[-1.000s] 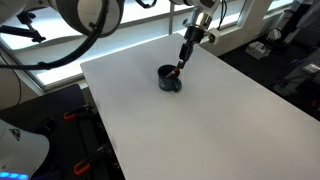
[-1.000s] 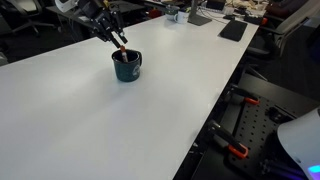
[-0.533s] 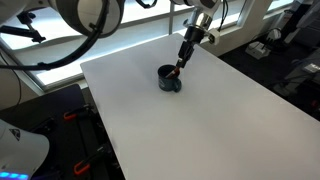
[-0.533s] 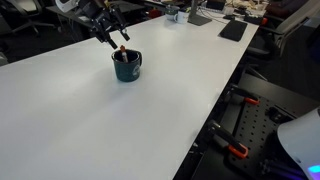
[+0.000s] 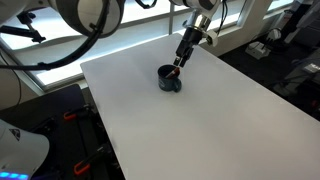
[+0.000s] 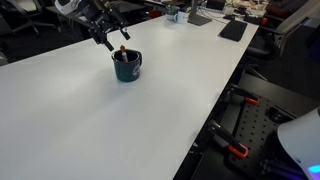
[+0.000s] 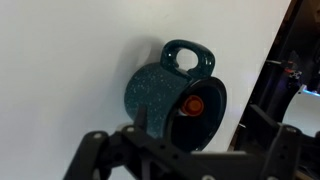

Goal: Remove the marker from the blue cup and put it on the table

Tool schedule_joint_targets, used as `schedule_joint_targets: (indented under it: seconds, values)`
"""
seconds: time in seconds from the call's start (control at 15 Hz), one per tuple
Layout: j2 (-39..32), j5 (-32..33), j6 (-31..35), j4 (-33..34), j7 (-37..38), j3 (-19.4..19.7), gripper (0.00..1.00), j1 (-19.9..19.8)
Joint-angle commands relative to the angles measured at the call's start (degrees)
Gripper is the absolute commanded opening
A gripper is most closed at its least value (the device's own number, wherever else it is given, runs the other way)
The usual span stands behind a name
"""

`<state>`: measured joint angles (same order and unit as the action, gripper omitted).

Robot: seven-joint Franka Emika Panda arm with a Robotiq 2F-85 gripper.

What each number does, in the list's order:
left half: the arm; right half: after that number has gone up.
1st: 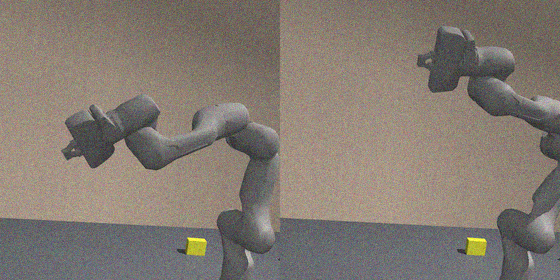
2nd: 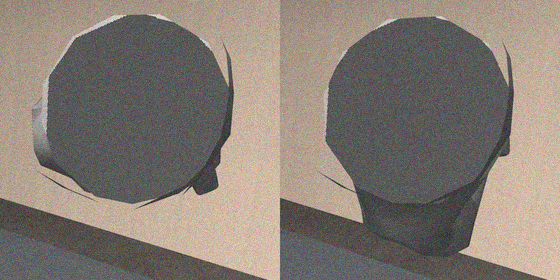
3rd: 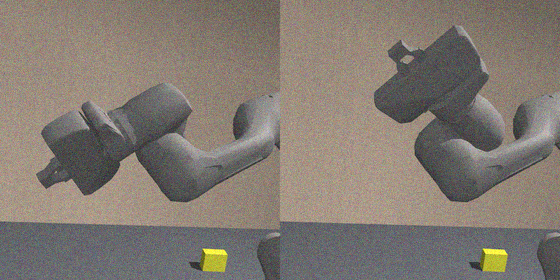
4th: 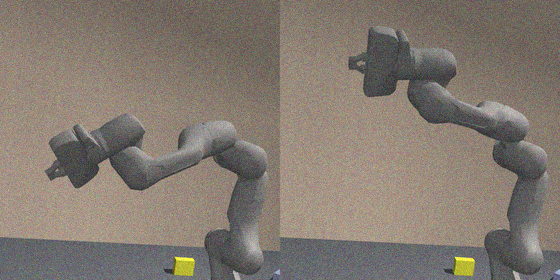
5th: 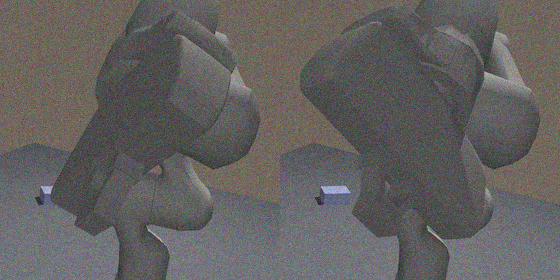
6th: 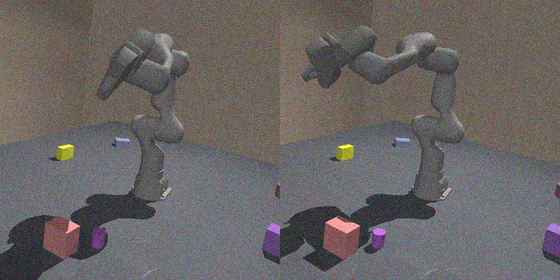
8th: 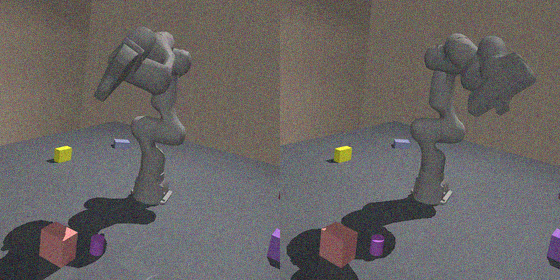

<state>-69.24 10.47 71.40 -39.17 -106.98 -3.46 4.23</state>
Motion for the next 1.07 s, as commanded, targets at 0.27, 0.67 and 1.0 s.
schedule_joint_targets:
  seconds: [0.27, 0.67, 1.0]
  values:
    - [2.36, -2.49, 1.24, -4.75, 4.0, -0.47, 0.57, -0.8]
    - [2.5, -3.16, 1.81, -5.41, 4.53, -0.36, 0.08, -1.11]
    - [2.68, -3.3, 2.13, -5.56, 5.29, -0.15, 0.06, -1.21]
